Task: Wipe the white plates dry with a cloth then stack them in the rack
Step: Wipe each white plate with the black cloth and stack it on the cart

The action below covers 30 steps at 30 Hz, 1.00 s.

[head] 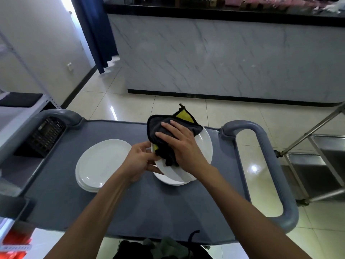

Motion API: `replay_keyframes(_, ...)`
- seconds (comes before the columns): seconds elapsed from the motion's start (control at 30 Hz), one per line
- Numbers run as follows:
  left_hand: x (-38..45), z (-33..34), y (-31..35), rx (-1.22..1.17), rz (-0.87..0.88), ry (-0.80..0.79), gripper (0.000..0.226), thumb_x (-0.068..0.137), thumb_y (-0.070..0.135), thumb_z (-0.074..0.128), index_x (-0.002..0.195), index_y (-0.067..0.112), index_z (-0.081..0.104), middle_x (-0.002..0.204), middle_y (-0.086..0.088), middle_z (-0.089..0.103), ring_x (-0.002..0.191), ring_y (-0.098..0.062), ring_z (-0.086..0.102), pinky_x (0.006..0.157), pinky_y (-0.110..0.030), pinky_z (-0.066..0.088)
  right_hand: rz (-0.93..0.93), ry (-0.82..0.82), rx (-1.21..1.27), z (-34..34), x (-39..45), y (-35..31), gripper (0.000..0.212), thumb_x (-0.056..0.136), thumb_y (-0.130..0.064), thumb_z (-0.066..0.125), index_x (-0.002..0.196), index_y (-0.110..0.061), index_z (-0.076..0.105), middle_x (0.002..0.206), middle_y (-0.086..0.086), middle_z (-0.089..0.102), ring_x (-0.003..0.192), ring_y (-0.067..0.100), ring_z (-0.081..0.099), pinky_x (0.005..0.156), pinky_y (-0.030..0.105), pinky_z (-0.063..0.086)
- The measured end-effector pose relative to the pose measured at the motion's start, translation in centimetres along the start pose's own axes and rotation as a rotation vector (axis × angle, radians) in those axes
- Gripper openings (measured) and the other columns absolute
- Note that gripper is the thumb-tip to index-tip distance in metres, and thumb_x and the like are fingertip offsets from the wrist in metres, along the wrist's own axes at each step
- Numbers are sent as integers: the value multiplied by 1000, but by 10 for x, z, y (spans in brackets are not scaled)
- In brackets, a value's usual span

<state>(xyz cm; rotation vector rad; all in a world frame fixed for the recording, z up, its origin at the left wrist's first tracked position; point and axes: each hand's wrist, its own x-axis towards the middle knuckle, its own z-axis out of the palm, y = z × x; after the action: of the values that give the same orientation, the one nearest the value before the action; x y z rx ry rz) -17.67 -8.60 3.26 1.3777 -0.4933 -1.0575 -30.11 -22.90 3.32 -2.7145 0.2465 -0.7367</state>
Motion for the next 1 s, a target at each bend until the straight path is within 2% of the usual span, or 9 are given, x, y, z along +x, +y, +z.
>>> replay_keyframes(0.17, 1, 2, 1, -15, 4, 20, 35, 84, -16, 59, 108, 5, 73, 107, -26, 71, 92, -50, 69, 69, -58, 59, -15, 66, -55, -2, 20, 0, 44, 98, -18, 44, 139, -21, 59, 152, 9, 46, 143, 35, 37, 113, 54, 31)
replay_keyframes(0.33, 1, -2, 4, -33, 36, 74, 39, 82, -15, 61, 112, 7, 73, 107, -25, 72, 90, -50, 70, 68, -58, 59, 73, 204, -106, -4, 36, 15, 49, 93, -2, 60, 136, -24, 61, 151, 8, 49, 142, 33, 39, 112, 54, 33)
replay_keyframes(0.43, -1, -4, 6, -52, 59, 129, 43, 82, -14, 60, 116, 8, 72, 107, -24, 72, 88, -51, 69, 70, -63, 58, 178, 239, -126, -10, 40, 27, 52, 90, 2, 60, 136, -23, 61, 151, 8, 48, 142, 34, 39, 111, 54, 34)
replay_keyframes(0.63, 2, -3, 11, -132, 103, 223, 41, 83, -17, 56, 113, 7, 71, 103, -20, 74, 82, -45, 71, 63, -51, 60, 325, 201, -33, -17, 31, 40, 51, 95, -3, 55, 143, -21, 54, 157, 6, 39, 145, 31, 32, 118, 48, 28)
replay_keyframes(0.77, 6, -1, 19, -204, 127, 297, 42, 84, -17, 55, 118, 5, 68, 98, -15, 76, 78, -37, 73, 61, -46, 61, 436, 254, 126, -12, 22, 33, 49, 96, 0, 56, 143, -17, 54, 156, 7, 39, 145, 28, 31, 120, 47, 27)
replay_keyframes(0.87, 10, 3, 26, -266, 157, 324, 46, 84, -16, 56, 122, 7, 66, 100, -13, 75, 82, -38, 73, 65, -51, 61, 471, 279, 207, -3, 15, 17, 48, 98, -1, 55, 144, -16, 52, 159, 6, 34, 148, 26, 26, 123, 43, 23)
replay_keyframes(1.0, 11, 6, 31, -296, 186, 333, 45, 85, -15, 55, 120, 10, 67, 103, -12, 76, 87, -39, 73, 68, -55, 61, 439, 284, 157, 10, 10, -4, 47, 102, -5, 51, 147, -18, 49, 161, 4, 30, 151, 27, 19, 123, 40, 18)
